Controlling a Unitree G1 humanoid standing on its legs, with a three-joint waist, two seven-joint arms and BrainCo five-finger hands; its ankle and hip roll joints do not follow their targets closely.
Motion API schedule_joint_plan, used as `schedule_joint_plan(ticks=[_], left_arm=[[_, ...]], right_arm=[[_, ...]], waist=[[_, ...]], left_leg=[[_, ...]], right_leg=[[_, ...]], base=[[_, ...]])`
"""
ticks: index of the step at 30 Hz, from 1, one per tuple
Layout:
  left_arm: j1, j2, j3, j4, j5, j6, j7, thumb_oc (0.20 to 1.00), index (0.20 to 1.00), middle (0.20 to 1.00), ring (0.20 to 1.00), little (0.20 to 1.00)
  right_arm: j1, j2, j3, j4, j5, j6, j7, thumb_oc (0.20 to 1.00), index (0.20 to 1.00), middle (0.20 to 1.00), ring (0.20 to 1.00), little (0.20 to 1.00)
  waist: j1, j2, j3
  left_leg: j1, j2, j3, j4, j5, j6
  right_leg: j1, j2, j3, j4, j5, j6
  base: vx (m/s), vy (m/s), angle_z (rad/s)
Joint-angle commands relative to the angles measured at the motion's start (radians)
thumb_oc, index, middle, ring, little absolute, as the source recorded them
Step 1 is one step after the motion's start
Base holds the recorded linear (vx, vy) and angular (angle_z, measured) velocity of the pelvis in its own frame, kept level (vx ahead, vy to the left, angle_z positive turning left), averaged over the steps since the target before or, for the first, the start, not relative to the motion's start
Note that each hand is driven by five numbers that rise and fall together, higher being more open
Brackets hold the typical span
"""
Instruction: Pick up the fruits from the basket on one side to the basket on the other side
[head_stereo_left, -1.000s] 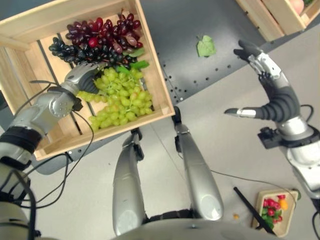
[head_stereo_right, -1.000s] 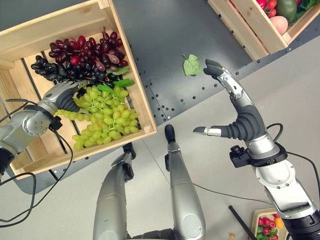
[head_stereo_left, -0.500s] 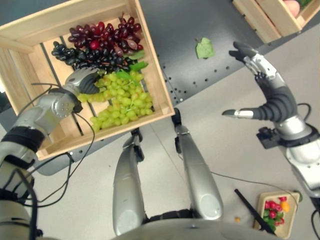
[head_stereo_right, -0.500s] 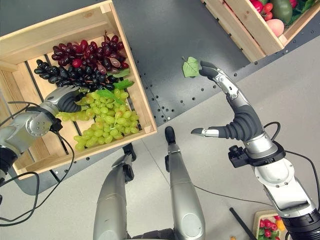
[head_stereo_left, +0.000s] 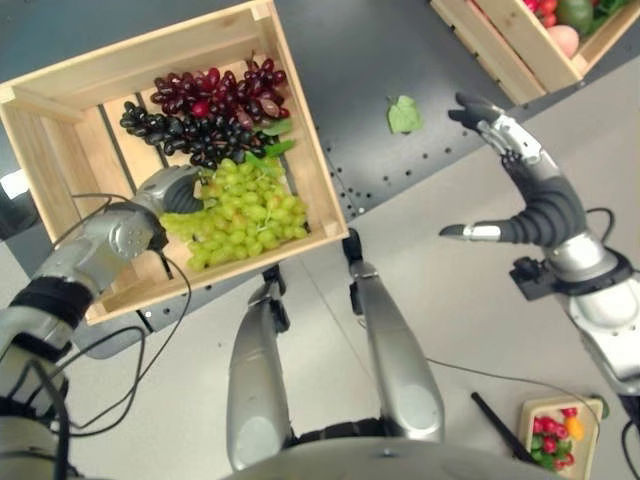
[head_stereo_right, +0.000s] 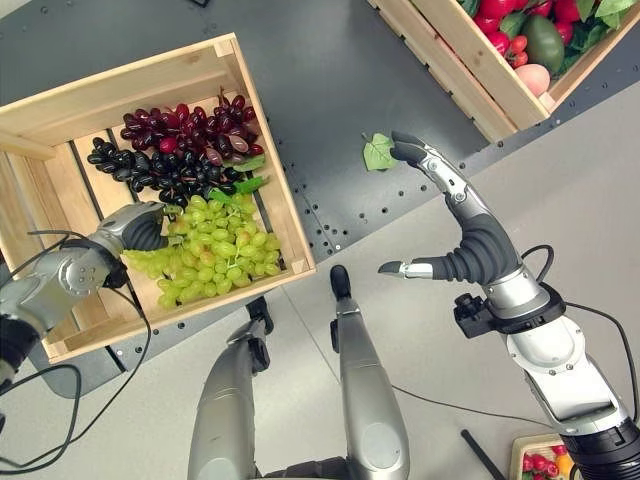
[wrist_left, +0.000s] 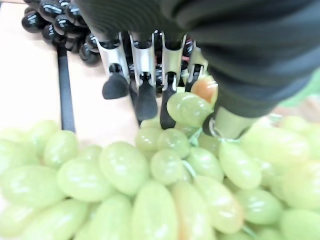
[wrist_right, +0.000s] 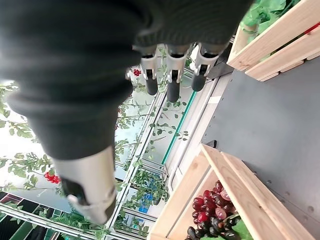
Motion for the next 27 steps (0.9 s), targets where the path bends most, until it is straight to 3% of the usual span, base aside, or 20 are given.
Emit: schedule_joint_plan(ticks=[1, 9, 12, 20, 27], left_arm=[[0.090, 0.069, 0.123, -0.099, -0.102, -0.054, 0.002, 0.200, 0.200, 0.200, 0.200, 0.200], [0.320, 0.095, 0.392, -0.298, -0.354, -0.125, -0.009, 0.200, 0.200, 0.200, 0.200, 0.200], [0.424, 0.068, 0.520, -0.399, -0.518, -0.175, -0.014, 0.200, 0.200, 0.200, 0.200, 0.200], [0.512, 0.042, 0.610, -0.526, -0.628, -0.197, -0.025, 0.200, 0.200, 0.200, 0.200, 0.200], [0.484, -0.004, 0.607, -0.567, -0.742, -0.202, -0.037, 0.200, 0.200, 0.200, 0.200, 0.200]], right_arm=[[0.004, 0.004, -0.043, -0.046, 0.034, -0.033, 0.015, 1.000, 1.000, 1.000, 1.000, 1.000], [0.034, 0.005, -0.069, -0.015, 0.060, -0.032, 0.031, 1.000, 1.000, 1.000, 1.000, 1.000], [0.048, -0.003, -0.083, 0.003, 0.070, -0.032, 0.035, 1.000, 1.000, 1.000, 1.000, 1.000], [0.065, -0.039, -0.089, 0.020, 0.080, -0.020, 0.048, 1.000, 1.000, 1.000, 1.000, 1.000], [0.063, -0.041, -0.091, 0.043, 0.078, -0.014, 0.036, 1.000, 1.000, 1.000, 1.000, 1.000]], waist=[[0.026, 0.002, -0.003], [0.045, 0.021, -0.003], [0.052, 0.026, -0.003], [0.060, 0.039, -0.030], [0.061, 0.048, -0.044]], left_leg=[[0.076, 0.000, -0.047, 0.030, -0.059, -0.023], [0.139, -0.007, -0.054, 0.014, -0.058, -0.025], [0.169, -0.007, -0.054, 0.015, -0.066, -0.026], [0.204, -0.014, -0.056, -0.034, -0.041, -0.030], [0.219, -0.021, -0.067, -0.037, -0.039, -0.032]], right_leg=[[0.074, -0.063, -0.005, -0.046, 0.015, 0.075], [0.137, -0.073, -0.009, -0.054, 0.012, 0.076], [0.167, -0.077, -0.011, -0.055, 0.006, 0.076], [0.197, -0.083, -0.016, -0.078, 0.015, 0.079], [0.220, -0.088, -0.028, -0.079, 0.010, 0.078]], base=[[0.00, 0.000, 0.00], [0.03, 0.011, 0.05], [0.02, 0.012, 0.03], [0.00, 0.001, 0.01], [0.01, -0.001, 0.01]])
